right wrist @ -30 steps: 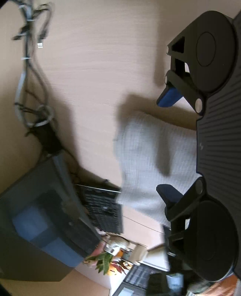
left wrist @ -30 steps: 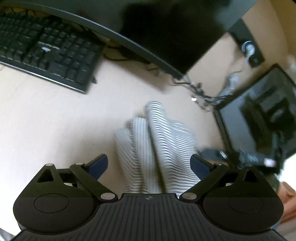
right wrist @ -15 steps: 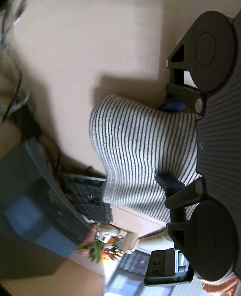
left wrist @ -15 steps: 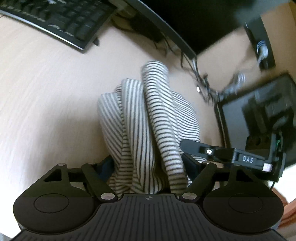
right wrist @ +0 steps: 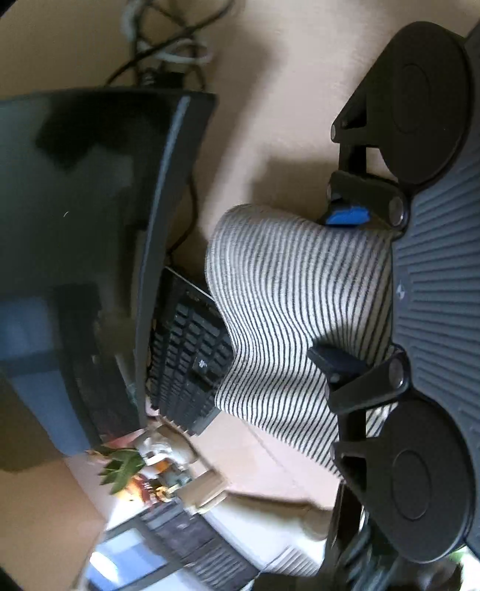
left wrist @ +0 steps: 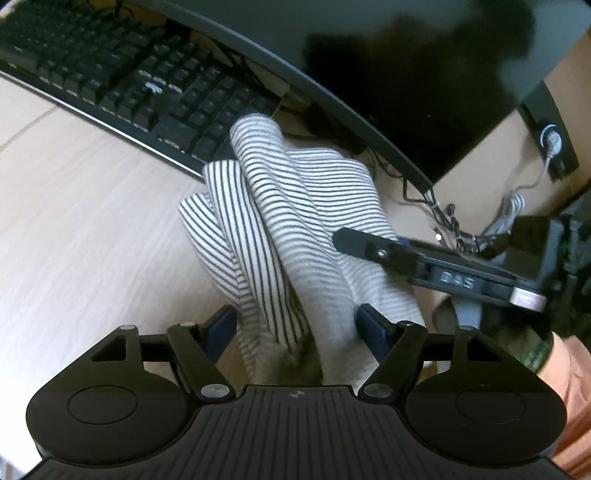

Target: Fold clothes

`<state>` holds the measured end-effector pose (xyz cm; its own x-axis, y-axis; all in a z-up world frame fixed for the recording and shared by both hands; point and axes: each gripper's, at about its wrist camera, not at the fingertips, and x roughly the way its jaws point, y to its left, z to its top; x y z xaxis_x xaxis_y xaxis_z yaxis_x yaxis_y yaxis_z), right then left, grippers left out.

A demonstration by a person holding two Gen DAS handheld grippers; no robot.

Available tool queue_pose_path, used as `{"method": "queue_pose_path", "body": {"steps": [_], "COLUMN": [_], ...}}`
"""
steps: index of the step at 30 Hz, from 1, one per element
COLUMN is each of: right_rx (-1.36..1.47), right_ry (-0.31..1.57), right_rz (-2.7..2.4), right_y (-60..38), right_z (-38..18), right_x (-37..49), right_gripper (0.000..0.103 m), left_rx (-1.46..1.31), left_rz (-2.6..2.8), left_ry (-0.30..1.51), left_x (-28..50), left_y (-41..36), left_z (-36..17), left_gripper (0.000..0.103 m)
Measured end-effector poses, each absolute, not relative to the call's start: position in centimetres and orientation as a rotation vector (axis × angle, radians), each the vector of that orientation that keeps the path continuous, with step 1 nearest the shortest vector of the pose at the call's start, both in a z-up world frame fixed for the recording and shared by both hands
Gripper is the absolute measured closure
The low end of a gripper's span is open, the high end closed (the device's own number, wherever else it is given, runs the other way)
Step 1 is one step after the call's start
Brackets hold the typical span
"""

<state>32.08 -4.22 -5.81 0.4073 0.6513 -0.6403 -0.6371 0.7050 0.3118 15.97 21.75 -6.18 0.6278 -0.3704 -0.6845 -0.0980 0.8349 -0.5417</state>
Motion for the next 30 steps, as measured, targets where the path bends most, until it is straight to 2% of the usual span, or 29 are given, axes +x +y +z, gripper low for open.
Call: {"method": "queue_pose_path", "body": {"steps": [5, 8, 11, 15, 26, 28, 30], "right_rx": [-0.077, -0.061, -0.087, -0.259, -0.274, -0.267, -0.236], "right_ry": [0.654, 0.584, 0.617, 0.71, 0.723, 0.711, 0.675], "right_rz": [0.736, 0.78, 0.884, 0.843, 0.7, 0.666, 0.631], "right_y": [-5.8, -6.5, -4.9, -2.3, -1.9, -2.2, -3.0], "right_z": [-2.3, -0.5, -0.7, -5.0, -5.0, -4.3, -3.1], "right_x": [28.5, 25.1, 22.6, 20.3, 18.1, 17.2, 16.4], "right_gripper": [0.032, 0.056, 0.06, 0.061, 0.057, 0.053, 0.045], "left_rx": [-0.517, -0.534, -0.528, -0.473, -0.404, -0.45, -0.52], "left_rz": [-0.168, -0.235, -0.264, -0.194, -0.196, -0.191, -0.193], "left_ry": [0.723, 0.624, 0.632, 0.773, 0.747, 0.738, 0.717], "left_x": [14.8, 16.6, 19.7, 21.1, 20.6, 19.7, 18.3], "left_y": [23.0, 22.4, 20.8, 20.0, 20.0, 20.6, 21.6], "left_z": [-0.7, 0.9, -0.5, -5.3, -4.9, -4.0, -2.5], "left_gripper": [0.024, 0.021, 0.02, 0.026, 0.025, 0.024, 0.019]}}
